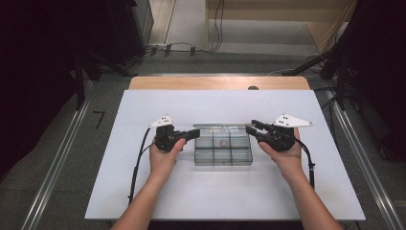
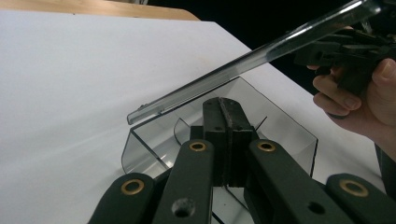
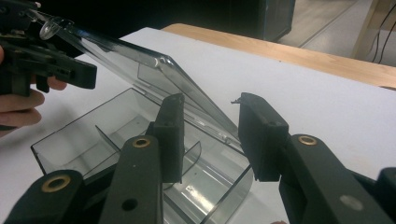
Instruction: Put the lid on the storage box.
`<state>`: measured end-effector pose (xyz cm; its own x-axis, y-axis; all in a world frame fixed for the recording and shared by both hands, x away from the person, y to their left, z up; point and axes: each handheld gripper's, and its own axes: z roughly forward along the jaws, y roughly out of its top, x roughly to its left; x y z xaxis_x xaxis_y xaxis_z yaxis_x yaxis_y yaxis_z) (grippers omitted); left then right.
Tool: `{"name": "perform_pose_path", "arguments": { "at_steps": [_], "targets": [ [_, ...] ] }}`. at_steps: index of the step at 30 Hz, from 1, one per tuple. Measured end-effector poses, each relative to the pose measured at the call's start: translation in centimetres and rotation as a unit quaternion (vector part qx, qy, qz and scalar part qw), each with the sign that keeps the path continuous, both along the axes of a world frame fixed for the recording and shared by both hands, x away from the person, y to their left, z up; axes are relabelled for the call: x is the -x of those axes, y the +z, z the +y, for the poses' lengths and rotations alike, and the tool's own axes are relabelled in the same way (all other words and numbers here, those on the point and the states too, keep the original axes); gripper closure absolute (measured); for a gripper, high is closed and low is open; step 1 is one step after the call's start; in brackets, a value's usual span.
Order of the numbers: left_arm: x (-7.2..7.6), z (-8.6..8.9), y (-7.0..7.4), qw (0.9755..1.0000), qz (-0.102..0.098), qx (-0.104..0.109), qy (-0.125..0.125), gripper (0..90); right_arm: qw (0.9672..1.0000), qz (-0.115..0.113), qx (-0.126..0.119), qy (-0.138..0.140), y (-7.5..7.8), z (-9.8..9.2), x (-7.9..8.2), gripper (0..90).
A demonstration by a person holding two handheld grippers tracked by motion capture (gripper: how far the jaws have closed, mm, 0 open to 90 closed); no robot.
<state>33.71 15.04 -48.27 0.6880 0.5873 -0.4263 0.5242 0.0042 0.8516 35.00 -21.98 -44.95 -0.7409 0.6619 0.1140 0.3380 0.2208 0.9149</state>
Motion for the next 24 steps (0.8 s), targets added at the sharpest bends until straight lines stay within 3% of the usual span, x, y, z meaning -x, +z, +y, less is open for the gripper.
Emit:
{"name": "perform_pose_path", "arguments": {
  "at_steps": [7, 15, 24],
  "targets": [
    [0.1, 0.3, 0.3, 0.9999, -0.003, 0.01, -0.005, 90.0, 1.0, 0.002, 0.0, 0.005, 0.0, -0.2, 0.4, 59.2],
    [0.2, 0.2, 0.4, 0.9999, -0.005, 0.011, -0.01, 90.0, 0.9999, 0.003, 0.003, 0.009, -0.1, -0.3, 0.7, 51.3],
    [0.2, 0.0, 0.4, 0.9998, -0.006, 0.014, -0.012, 90.0, 0.9998, 0.02, 0.005, -0.008, -0.8, -1.3, 1.4, 50.9]
  ]
}}
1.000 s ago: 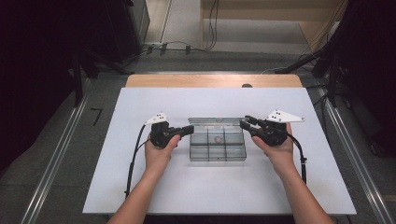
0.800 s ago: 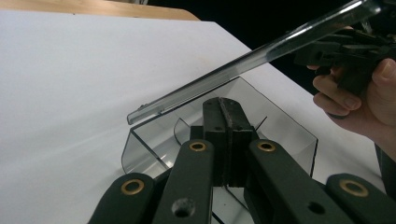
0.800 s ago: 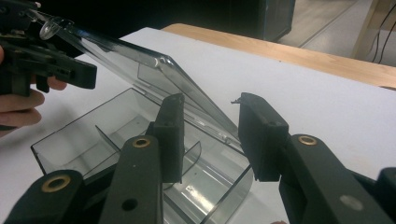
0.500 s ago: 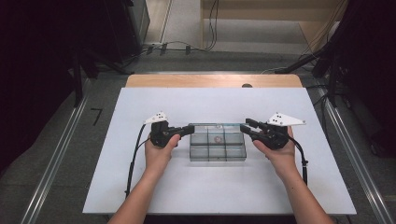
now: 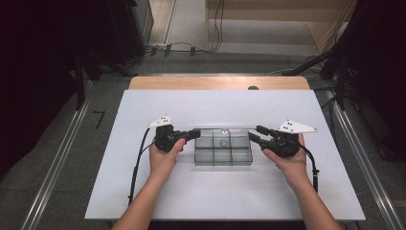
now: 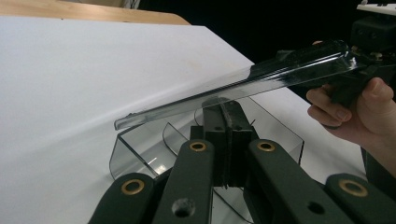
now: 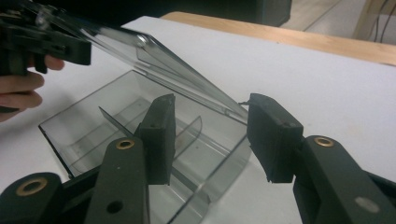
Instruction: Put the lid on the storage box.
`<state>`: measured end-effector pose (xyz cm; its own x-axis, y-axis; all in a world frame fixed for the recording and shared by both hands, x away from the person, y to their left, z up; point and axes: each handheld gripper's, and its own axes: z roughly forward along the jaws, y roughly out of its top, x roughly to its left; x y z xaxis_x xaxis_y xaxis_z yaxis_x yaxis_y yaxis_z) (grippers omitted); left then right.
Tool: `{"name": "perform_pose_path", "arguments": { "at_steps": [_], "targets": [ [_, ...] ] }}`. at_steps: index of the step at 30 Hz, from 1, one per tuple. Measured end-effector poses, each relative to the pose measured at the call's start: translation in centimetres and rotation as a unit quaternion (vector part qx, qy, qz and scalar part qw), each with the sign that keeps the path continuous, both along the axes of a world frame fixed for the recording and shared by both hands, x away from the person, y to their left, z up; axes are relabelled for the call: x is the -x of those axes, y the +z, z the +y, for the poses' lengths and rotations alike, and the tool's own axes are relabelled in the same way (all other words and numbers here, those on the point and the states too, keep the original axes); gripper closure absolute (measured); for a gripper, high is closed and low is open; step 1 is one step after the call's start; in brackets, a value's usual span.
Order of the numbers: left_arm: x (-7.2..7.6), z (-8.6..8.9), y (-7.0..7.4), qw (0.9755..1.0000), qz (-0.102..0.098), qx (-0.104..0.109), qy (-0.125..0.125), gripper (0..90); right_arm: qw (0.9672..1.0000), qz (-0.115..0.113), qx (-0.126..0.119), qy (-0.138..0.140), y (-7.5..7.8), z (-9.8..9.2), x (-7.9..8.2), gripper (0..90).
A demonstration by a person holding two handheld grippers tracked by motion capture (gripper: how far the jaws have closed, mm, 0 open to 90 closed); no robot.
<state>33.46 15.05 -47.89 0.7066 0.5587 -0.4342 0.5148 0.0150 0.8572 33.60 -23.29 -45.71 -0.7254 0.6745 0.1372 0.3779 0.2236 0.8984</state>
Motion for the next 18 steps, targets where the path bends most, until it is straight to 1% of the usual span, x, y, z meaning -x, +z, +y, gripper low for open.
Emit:
{"name": "perform_pose_path", "arguments": {
  "at_steps": [1, 3, 5, 7, 12, 13, 15, 18],
  "targets": [
    [0.0, 0.0, 0.0, 1.0, -0.001, 0.0, 0.0, 90.0, 1.0, 0.006, 0.001, -0.005, -0.1, -0.1, 0.1, 52.0],
    [0.0, -0.1, 0.0, 1.0, -0.003, 0.001, 0.0, 90.0, 0.9998, 0.006, 0.001, -0.02, -0.4, -0.2, 0.2, 56.3],
    [0.1, -0.1, 0.1, 1.0, -0.002, 0.001, 0.0, 90.0, 0.9993, 0.021, -0.001, -0.032, -0.9, -0.4, 0.2, 62.9],
    [0.2, 0.0, 0.2, 1.0, -0.005, 0.001, -0.002, 90.0, 0.9988, 0.031, -0.001, -0.038, -1.2, -0.3, 0.3, 69.0],
    [0.4, 0.1, 0.4, 1.0, -0.009, 0.001, -0.004, 90.0, 0.9984, 0.042, 0.0, -0.038, -1.7, 0.1, 0.4, 83.7],
    [0.5, 0.1, 0.4, 0.9999, -0.01, 0.0, -0.004, 90.0, 0.9986, 0.04, -0.002, -0.036, -1.7, 0.2, 0.3, 85.7],
    [0.6, 0.0, 0.5, 0.9999, -0.012, -0.003, -0.005, 90.0, 0.9987, 0.041, -0.005, -0.031, -1.6, 0.3, 0.4, 87.9],
    [0.8, -0.1, 0.6, 0.9998, -0.016, -0.003, -0.009, 90.0, 0.9989, 0.038, -0.009, -0.026, -1.4, 0.5, 0.5, 88.3]
  ]
}}
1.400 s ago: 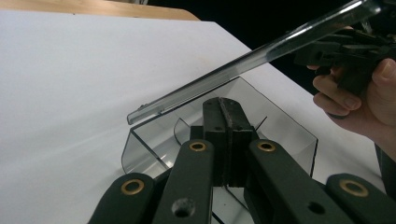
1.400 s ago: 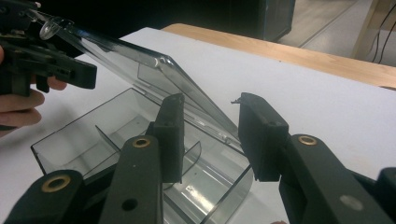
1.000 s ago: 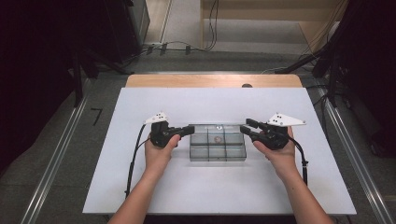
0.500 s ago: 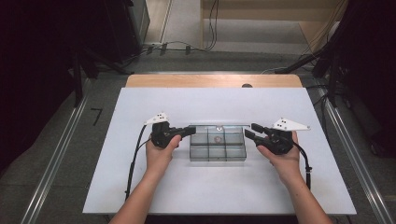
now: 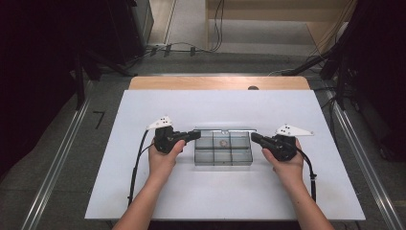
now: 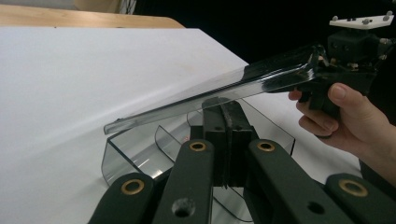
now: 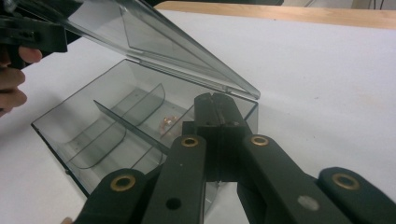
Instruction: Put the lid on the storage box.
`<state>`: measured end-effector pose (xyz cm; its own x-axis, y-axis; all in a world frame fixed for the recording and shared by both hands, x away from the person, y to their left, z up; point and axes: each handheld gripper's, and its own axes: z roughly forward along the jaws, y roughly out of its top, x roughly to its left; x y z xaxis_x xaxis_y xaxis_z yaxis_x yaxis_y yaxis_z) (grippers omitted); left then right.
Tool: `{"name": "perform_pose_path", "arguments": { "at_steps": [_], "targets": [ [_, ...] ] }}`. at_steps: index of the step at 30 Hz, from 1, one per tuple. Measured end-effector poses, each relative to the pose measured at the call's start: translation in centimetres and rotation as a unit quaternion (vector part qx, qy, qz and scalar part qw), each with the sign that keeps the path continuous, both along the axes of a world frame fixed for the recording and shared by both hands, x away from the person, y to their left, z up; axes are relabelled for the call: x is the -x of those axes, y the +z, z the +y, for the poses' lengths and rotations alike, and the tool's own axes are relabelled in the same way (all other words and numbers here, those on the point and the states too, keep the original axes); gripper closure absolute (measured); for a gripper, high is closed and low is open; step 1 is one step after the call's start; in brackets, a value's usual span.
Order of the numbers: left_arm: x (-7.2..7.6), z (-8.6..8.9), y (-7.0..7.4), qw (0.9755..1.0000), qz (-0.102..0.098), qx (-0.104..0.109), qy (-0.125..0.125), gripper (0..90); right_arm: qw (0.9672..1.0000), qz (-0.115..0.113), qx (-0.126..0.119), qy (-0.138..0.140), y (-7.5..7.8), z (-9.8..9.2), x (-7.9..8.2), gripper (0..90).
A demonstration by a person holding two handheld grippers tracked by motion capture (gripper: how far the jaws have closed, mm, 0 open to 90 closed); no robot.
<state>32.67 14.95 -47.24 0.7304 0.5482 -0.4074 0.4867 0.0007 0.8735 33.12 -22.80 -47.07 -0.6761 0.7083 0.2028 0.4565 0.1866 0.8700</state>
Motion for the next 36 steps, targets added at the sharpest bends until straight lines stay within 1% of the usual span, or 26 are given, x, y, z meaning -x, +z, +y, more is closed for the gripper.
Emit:
{"name": "perform_pose_path", "arguments": {
  "at_steps": [4, 8, 12, 15, 16, 20, 22, 25, 27, 30, 36],
  "targets": [
    [0.3, -0.1, 0.1, 1.0, -0.004, -0.003, -0.004, 90.0, 1.0, -0.005, 0.0, 0.007, 0.2, 0.2, 0.1, 88.3],
    [0.5, -0.2, 0.1, 1.0, -0.004, 0.005, -0.005, 90.0, 0.9999, -0.007, -0.001, 0.013, 0.4, 0.4, 0.3, 88.3],
    [0.9, -0.3, 0.0, 1.0, -0.005, 0.005, -0.007, 90.0, 0.9998, -0.012, -0.003, 0.016, 0.6, 0.4, 0.7, 88.3],
    [1.2, -0.3, -0.1, 0.9999, -0.009, -0.006, -0.006, 90.0, 0.9997, -0.015, -0.005, 0.018, 0.6, 0.3, 0.9, 88.3],
    [1.3, -0.4, -0.1, 0.9999, -0.01, -0.005, -0.006, 90.0, 0.9997, -0.017, -0.003, 0.019, 0.6, 0.3, 0.9, 88.3],
    [1.8, -0.5, -0.3, 0.9998, -0.013, -0.011, -0.006, 90.0, 0.9996, -0.016, -0.005, 0.023, 0.5, 0.2, 1.2, 88.3],
    [2.1, -0.5, -0.4, 0.9998, -0.013, -0.008, -0.008, 90.0, 0.9996, -0.016, -0.004, 0.025, 0.4, 0.3, 1.3, 88.4],
    [2.4, -0.4, -0.6, 0.9998, -0.016, -0.01, -0.006, 90.0, 0.9995, -0.018, -0.005, 0.026, 0.4, 0.2, 1.5, 88.3],
    [2.6, -0.3, -0.7, 0.9999, -0.014, -0.007, -0.006, 90.0, 0.9995, -0.015, -0.004, 0.026, 0.4, 0.2, 1.7, 88.3],
    [2.9, -0.2, -0.7, 0.9998, -0.018, -0.008, -0.006, 90.0, 0.9995, -0.017, -0.004, 0.027, 0.3, 0.1, 1.9, 88.3],
    [3.4, 0.0, -0.9, 0.9998, -0.016, -0.009, -0.005, 90.0, 0.9994, -0.018, -0.004, 0.029, 0.2, -0.1, 2.4, 88.3]
  ]
}}
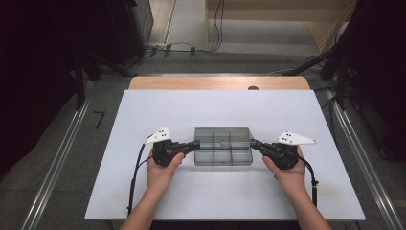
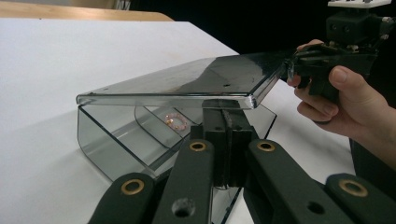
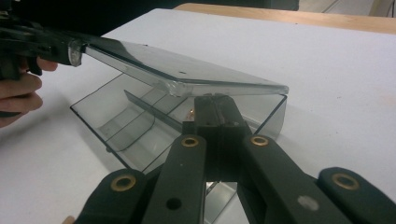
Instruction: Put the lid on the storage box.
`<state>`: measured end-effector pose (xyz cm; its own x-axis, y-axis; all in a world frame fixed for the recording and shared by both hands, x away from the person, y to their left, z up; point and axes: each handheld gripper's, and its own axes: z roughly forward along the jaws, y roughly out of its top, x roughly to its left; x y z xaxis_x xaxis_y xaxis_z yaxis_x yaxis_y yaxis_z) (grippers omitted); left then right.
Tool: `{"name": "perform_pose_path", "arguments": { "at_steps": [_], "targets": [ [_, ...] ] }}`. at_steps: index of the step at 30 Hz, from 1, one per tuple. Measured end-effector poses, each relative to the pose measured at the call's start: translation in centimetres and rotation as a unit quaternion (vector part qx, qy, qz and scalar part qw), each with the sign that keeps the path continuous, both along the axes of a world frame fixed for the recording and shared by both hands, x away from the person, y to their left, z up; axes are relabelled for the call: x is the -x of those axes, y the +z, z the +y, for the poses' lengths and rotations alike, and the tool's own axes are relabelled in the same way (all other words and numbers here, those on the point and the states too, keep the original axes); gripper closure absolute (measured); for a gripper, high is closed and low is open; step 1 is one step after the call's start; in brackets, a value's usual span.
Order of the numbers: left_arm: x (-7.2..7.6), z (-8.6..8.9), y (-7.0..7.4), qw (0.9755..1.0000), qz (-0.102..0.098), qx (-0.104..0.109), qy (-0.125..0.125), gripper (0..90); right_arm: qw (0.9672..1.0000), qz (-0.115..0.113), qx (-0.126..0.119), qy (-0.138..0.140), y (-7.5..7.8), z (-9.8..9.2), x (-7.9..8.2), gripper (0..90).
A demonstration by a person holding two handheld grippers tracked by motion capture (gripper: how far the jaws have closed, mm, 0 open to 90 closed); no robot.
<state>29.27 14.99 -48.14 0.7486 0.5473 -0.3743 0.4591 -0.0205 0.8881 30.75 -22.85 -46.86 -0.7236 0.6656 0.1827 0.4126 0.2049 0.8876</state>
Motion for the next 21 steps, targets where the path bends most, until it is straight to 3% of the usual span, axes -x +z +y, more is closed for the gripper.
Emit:
{"name": "perform_pose_path", "arguments": {
  "at_steps": [3, 21],
  "targets": [
    [0.4, 0.0, -0.2, 1.0, 0.002, 0.004, 0.001, 90.0, 1.0, 0.002, -0.001, 0.003, 0.0, 0.0, 0.4, 88.3],
    [2.0, 0.4, -1.8, 0.9999, 0.005, -0.014, 0.007, 90.0, 0.9999, 0.006, 0.0, 0.011, -1.4, -0.2, 2.2, 88.3]
  ]
}}
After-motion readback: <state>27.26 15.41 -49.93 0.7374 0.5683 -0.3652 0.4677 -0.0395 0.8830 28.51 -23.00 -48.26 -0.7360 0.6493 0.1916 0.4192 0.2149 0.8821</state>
